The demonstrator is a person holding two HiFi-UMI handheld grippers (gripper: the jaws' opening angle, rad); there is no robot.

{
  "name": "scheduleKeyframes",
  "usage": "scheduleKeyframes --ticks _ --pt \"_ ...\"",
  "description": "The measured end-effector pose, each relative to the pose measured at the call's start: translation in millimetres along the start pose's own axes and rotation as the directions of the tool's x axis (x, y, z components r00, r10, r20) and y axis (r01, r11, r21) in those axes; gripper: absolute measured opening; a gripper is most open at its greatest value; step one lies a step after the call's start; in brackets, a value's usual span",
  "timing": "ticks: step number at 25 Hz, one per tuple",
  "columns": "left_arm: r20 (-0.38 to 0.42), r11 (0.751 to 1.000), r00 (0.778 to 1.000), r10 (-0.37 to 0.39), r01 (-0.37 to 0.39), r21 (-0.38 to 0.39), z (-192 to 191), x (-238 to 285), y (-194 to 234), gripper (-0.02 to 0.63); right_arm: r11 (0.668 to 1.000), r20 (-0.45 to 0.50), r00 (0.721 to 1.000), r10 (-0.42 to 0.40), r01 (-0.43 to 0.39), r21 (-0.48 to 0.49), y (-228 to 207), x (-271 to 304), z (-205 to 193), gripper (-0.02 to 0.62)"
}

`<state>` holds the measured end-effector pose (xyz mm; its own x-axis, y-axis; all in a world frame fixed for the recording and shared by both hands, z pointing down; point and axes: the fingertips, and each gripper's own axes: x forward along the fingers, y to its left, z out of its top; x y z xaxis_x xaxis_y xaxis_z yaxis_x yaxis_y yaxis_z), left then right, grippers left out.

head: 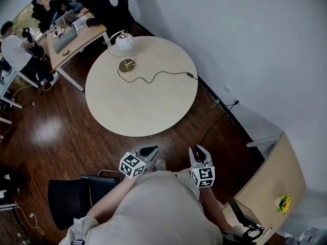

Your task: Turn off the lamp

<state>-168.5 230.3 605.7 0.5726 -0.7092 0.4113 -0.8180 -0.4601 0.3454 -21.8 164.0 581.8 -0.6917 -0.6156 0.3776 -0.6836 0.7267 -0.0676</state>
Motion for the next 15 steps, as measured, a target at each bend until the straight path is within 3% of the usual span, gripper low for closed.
scheduleKeyframes --ticks 5,8,15 --pt "-0.009 1.000 1.000 -0.006 0.006 -0.001 -3.1 -0.2 -0.2 -0.006 1.000 -0.007 1.000 -0.011 0.011 -0.004 1.2 -2.6 -3.3 0.073" --pt "-0.010 1.000 1.000 -0.010 0.010 -0.006 -3.3 -0.6 0.7 -0.006 0.999 -0.018 0.999 -0.034 0.034 -0.032 -0.3 -3.3 -3.6 0.030" --pt "-0.015 1.000 1.000 -0.015 0.015 -0.016 -3.8 -4.1 7.3 -0.006 0.997 -0.015 0.998 -0.058 0.057 -0.058 2.4 -1.5 0.2 -0.005"
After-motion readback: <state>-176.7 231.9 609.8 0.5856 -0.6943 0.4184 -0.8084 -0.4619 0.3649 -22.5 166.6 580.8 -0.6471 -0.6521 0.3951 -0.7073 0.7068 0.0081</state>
